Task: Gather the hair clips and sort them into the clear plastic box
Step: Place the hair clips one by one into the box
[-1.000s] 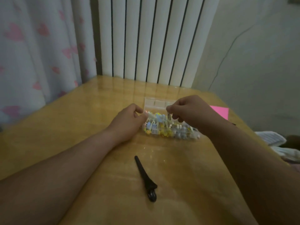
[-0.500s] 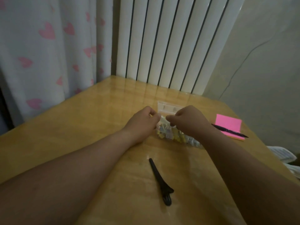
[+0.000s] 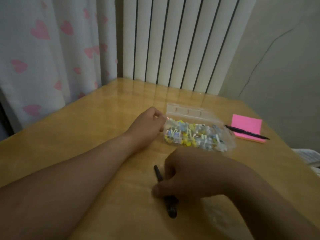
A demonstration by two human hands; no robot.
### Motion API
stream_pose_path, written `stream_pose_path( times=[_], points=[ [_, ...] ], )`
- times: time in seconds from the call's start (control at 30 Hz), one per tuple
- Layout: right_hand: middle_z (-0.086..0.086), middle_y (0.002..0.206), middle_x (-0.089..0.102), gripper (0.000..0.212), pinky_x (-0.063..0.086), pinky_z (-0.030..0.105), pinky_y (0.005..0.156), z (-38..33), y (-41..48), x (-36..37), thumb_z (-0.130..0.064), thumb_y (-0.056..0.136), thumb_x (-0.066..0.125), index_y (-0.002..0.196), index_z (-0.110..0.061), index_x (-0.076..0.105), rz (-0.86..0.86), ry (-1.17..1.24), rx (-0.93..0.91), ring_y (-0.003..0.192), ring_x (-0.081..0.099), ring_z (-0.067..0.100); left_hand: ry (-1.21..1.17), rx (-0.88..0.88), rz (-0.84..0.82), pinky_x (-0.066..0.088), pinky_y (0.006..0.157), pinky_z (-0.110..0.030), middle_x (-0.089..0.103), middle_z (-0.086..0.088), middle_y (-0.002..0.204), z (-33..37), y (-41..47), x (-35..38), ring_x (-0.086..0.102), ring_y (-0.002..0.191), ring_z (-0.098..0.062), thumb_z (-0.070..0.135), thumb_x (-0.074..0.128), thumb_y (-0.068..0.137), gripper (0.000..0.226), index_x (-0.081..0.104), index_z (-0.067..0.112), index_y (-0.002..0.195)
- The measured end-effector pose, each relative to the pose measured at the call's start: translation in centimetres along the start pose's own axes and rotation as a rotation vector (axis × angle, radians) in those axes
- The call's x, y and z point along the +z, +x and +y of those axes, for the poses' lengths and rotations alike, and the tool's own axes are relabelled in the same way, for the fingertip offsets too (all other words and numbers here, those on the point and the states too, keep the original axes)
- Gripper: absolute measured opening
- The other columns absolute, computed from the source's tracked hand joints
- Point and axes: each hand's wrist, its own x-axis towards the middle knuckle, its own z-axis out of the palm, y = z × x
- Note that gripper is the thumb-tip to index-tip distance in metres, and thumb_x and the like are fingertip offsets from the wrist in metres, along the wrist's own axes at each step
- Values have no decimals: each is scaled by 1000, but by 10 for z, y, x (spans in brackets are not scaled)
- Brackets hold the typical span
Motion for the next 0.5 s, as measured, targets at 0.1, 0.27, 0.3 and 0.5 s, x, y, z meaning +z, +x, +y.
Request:
stream_pose_path(
  times=[0.1,0.27,0.3,0.5],
  points=[
    [5,86,77,38,65,49,76,1,2,3,-53,89,70,89,-16,79,64,-6,-15,81,74,22,7,-1,7,55,86,-41,76,-1,93,-1,-1,1,68,83,-15,39,57,106,20,65,23,113],
    [-3,89,79,22,62,42,81,47,-5,-23,-42,97,68,93,-21,76,387,451,-58,83,74,14,9,12,15,53,84,-41,76,-2,87,0,-1,-1,65,77,-15,37,59,104,19,66,20,111],
    [-4,91,80,22,60,40,79,60,-8,-29,-41,98,67,94,-21,76,468,549,-52,82,74,12,10,10,10,54,85,-43,76,-2,88,0,-2,-1,65,77,-15,38,59,104,20,66,21,112],
    [7,86,78,14,48,35,70,119,1,-36,-26,95,75,102,-14,76,810,855,30,73,66,17,15,9,5,57,89,-48,77,-4,92,0,-2,-1,67,78,-14,39,60,105,20,66,22,113]
  ],
)
